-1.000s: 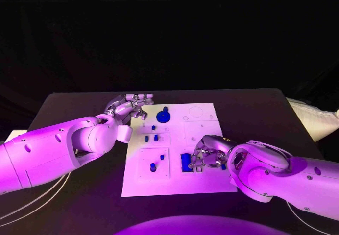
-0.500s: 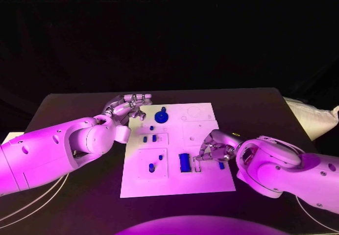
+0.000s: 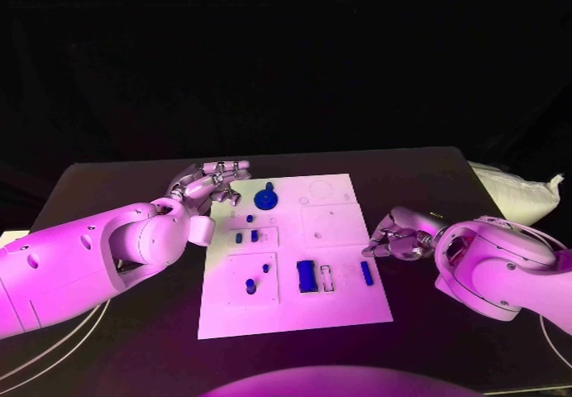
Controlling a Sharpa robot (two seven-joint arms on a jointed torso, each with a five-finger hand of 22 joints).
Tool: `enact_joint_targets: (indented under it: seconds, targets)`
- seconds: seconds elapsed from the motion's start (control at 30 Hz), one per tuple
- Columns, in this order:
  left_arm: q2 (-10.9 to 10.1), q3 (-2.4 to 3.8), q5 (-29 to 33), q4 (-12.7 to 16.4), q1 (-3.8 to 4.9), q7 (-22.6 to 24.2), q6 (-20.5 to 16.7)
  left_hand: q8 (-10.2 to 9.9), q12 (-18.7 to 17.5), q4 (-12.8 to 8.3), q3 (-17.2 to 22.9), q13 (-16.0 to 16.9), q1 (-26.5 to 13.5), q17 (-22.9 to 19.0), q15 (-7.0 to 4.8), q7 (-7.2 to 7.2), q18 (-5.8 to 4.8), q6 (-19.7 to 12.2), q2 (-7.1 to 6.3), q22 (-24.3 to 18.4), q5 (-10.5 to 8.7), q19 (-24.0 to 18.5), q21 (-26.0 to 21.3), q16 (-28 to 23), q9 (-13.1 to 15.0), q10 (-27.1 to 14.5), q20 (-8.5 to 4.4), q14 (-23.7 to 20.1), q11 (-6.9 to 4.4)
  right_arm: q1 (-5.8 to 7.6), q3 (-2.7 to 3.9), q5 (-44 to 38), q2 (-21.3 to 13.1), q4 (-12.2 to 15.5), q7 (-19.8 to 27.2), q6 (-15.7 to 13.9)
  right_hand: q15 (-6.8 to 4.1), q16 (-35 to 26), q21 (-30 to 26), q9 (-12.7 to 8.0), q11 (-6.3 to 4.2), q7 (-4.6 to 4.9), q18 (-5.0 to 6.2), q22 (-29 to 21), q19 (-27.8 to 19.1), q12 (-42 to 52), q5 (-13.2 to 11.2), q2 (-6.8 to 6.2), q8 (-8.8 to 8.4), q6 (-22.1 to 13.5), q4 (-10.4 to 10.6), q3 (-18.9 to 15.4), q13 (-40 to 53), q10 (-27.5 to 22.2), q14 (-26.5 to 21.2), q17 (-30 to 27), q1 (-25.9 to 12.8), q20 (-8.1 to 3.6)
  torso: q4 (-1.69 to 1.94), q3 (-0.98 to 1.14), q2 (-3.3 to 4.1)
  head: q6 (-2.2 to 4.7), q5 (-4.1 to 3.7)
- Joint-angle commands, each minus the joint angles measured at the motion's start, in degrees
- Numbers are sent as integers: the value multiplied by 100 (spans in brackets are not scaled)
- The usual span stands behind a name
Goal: Assemble the parts on the task board
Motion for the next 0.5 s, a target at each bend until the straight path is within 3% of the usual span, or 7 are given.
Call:
enact_joint_targets:
  seconds: [0.03, 0.27, 0.5]
  targets:
    - [18, 5, -34, 1, -2, 81, 115, -37, 37, 7, -26, 5, -53, 6, 1, 19, 67, -30, -5, 9, 31, -28, -18, 7, -10, -35, 13, -18, 16, -41, -12, -414, -14, -13, -87, 477, 35, 33, 26, -3, 32, 22, -116, 201, 80, 119, 34, -17, -43, 1, 75, -23, 89, 47, 452, 588, -111, 37, -31, 0, 21, -1, -13]
    - [30, 5, -44, -9, -2, 73, 136, -38, 38, 8, -26, 5, -54, 4, 1, 19, 68, -31, -4, 6, 31, -29, -22, 7, -10, -35, 13, -19, 16, -153, -23, -729, 66, -43, -186, 815, 40, 124, 87, 18, 33, 17, -138, 314, 125, 752, 86, -99, -66, 52, 174, -109, 603, 280, 487, 774, -240, 47, -25, 4, 23, -18, 2]
    - [22, 5, -48, -15, -2, 71, 138, -38, 39, 9, -26, 6, -56, 1, 1, 19, 69, -32, -3, 2, 31, -31, -29, 6, -9, -35, 13, -19, 16, -243, -25, -914, 165, -102, -215, 915, 41, 136, 92, 24, 34, 16, -140, 323, 129, 810, 88, -121, -73, 59, 191, -131, 656, 295, 491, 798, -259, 48, -26, 2, 21, -36, 26]
